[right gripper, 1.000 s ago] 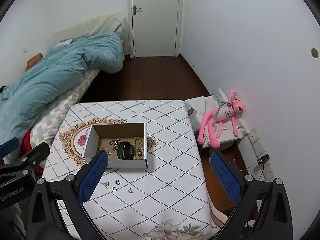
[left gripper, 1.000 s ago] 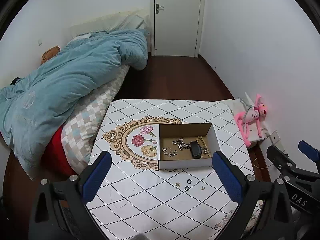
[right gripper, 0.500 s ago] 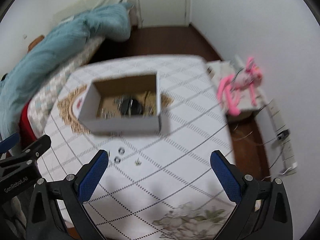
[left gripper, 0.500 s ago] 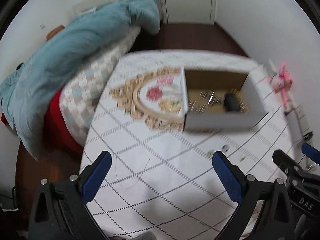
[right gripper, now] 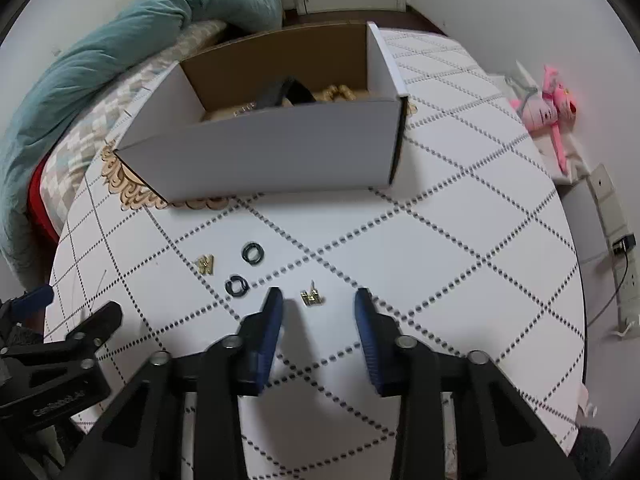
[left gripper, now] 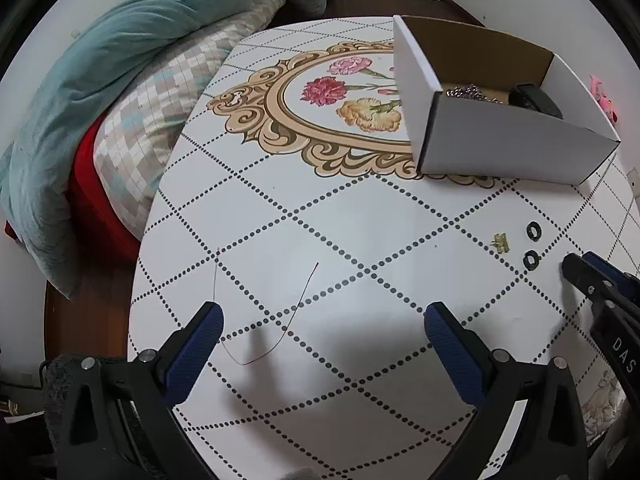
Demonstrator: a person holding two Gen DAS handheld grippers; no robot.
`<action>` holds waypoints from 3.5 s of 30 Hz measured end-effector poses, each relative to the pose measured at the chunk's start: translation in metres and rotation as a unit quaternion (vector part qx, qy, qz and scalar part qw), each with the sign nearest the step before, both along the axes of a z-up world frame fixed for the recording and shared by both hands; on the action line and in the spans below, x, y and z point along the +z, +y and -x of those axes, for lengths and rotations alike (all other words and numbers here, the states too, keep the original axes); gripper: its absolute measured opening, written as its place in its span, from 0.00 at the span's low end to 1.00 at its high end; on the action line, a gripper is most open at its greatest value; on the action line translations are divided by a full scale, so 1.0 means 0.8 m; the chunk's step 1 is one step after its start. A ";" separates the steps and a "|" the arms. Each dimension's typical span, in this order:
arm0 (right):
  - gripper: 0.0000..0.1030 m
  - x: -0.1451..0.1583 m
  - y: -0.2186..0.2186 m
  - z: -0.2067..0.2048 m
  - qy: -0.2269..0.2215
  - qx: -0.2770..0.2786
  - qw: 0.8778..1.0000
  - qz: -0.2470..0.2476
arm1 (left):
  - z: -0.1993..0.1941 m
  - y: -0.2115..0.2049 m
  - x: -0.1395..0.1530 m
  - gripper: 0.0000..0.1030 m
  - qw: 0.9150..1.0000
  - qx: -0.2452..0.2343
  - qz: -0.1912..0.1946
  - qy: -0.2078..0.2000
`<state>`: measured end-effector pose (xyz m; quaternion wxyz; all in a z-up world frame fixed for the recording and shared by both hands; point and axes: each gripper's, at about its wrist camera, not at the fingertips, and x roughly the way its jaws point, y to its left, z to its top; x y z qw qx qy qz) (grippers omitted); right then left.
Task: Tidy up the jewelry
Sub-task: 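Grasp a small black ring with the left tool while the right tool grasps a gold earring, then drop the black ring and gold earring into the white box, then grasp the other gold earring with the left tool while the right tool grasps the other black ring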
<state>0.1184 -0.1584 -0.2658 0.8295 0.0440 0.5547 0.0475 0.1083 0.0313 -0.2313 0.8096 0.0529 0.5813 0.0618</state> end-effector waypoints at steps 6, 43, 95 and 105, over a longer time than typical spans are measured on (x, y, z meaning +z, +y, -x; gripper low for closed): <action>0.09 0.003 0.001 0.008 -0.013 0.002 1.000 0.015 | -0.004 -0.017 0.000 0.99 1.000 -0.015 0.026 -0.007; 0.09 0.062 -0.099 0.020 -0.043 -0.084 0.995 -0.018 | -0.015 -0.141 0.042 0.10 0.983 -0.144 0.097 -0.064; 1.00 0.131 -0.046 -0.137 -0.034 -0.022 0.994 0.105 | -0.126 -0.051 0.125 1.00 0.994 -0.036 0.039 -0.099; 1.00 0.182 -0.058 -0.059 -0.105 -0.049 0.988 0.099 | -0.067 -0.056 0.170 1.00 0.986 -0.036 0.050 -0.153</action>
